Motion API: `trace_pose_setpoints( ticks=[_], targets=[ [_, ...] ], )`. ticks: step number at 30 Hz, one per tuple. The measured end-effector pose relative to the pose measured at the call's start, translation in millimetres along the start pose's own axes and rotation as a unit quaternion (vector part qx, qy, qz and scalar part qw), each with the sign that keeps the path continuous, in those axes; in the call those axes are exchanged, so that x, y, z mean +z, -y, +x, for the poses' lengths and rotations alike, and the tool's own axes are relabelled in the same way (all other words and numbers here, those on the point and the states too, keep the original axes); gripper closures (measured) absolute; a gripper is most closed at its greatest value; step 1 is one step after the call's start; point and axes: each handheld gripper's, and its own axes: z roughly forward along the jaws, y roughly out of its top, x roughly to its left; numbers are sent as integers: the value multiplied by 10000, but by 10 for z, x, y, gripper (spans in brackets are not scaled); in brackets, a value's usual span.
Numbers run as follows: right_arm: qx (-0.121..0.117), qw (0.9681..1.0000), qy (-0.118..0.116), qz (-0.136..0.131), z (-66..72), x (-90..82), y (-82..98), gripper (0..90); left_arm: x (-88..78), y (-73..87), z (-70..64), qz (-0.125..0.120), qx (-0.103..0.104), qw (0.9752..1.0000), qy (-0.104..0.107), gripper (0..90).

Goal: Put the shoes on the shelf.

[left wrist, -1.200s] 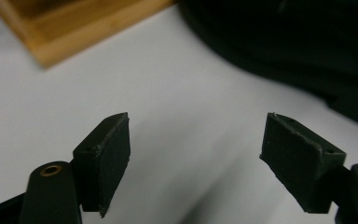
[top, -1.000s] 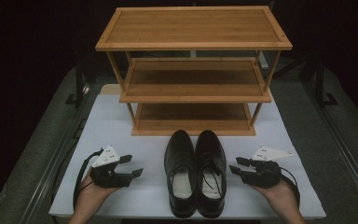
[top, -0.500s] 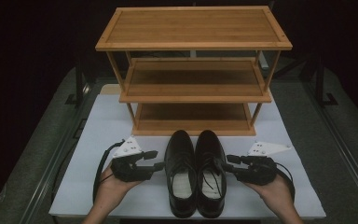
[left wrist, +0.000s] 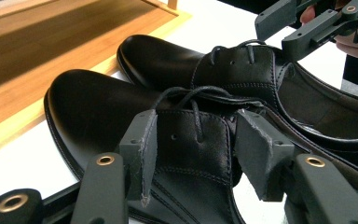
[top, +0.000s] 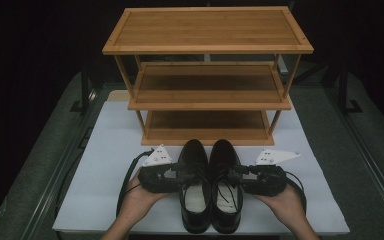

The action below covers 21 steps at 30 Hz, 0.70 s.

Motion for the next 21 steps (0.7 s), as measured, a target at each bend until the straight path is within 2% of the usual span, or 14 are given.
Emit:
trace_pose_setpoints(
  ticks=[3,7,13,15,17,18,19,21],
  targets=[
    [-25,9999,113,86,-12,32,23,575,32,24,-3,64,-1,10000,-7,488],
    [29,9997,84,212,-23,78,75,575,69,43,-12,119,3,9999,3,487],
    [30,9996,109,253,-6,115,95,582,94,60,-11,170,-5,9999,14,502],
    [11,9996,114,262,-4,117,100,595,86,75,-1,151,-41,9999,25,535],
    [-6,9997,126,228,5,106,105,643,71,78,-1,123,-50,9999,76,604],
    [-6,9997,126,228,5,106,105,643,57,75,-6,94,-18,9999,90,604],
    [-59,9997,141,173,20,89,107,701,45,70,-15,89,15,9999,110,696],
    [-112,9997,147,151,27,84,109,726,29,60,-40,109,125,9998,78,726]
  ],
)
